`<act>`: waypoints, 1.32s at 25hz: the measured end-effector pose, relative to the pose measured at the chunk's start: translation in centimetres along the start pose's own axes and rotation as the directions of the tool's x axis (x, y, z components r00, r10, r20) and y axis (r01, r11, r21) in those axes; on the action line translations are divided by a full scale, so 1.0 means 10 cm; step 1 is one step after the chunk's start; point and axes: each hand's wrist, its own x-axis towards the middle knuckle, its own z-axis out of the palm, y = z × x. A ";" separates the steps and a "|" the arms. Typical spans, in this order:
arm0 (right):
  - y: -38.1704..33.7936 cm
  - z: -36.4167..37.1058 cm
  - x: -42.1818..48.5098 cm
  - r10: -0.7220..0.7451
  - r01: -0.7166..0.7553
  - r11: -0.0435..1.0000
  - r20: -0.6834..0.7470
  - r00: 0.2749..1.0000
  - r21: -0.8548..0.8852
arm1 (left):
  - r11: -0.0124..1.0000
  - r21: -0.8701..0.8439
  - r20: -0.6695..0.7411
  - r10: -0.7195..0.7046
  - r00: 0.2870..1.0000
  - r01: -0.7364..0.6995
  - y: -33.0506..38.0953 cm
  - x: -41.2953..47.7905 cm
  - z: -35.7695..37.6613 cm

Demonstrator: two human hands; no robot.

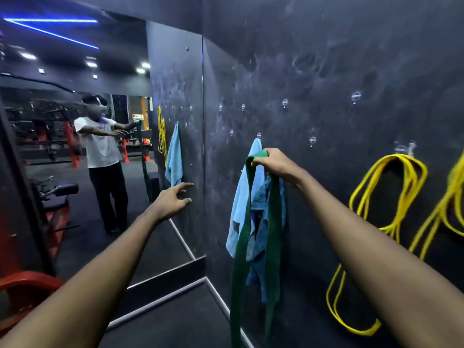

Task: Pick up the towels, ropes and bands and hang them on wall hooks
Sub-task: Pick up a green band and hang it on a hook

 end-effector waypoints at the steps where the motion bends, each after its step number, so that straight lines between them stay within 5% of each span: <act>1: 0.06 0.08 0.23 0.009 -0.009 1.000 0.006 1.000 0.003 | 1.000 0.005 0.002 0.003 1.000 -0.003 -0.10 0.22 0.00; 10: 0.63 0.79 2.62 -0.002 0.002 0.999 -0.012 1.000 0.041 | 0.999 -0.009 -0.011 0.036 0.999 -0.036 -1.00 2.66 0.13; 22: 0.98 1.50 5.09 -0.023 0.020 0.991 -0.020 1.000 -0.135 | 0.936 -0.213 0.070 0.300 0.951 -0.280 -1.33 5.61 0.46; 28: 1.17 1.54 5.90 0.031 -0.052 0.989 -0.151 0.988 -0.136 | 0.783 -0.551 0.202 0.461 0.864 -0.289 -1.24 6.69 0.80; 33: 1.45 1.44 6.34 -0.027 -0.009 0.994 -0.331 0.943 -0.107 | 0.612 -0.754 0.085 0.450 0.889 -0.238 -1.07 7.16 1.02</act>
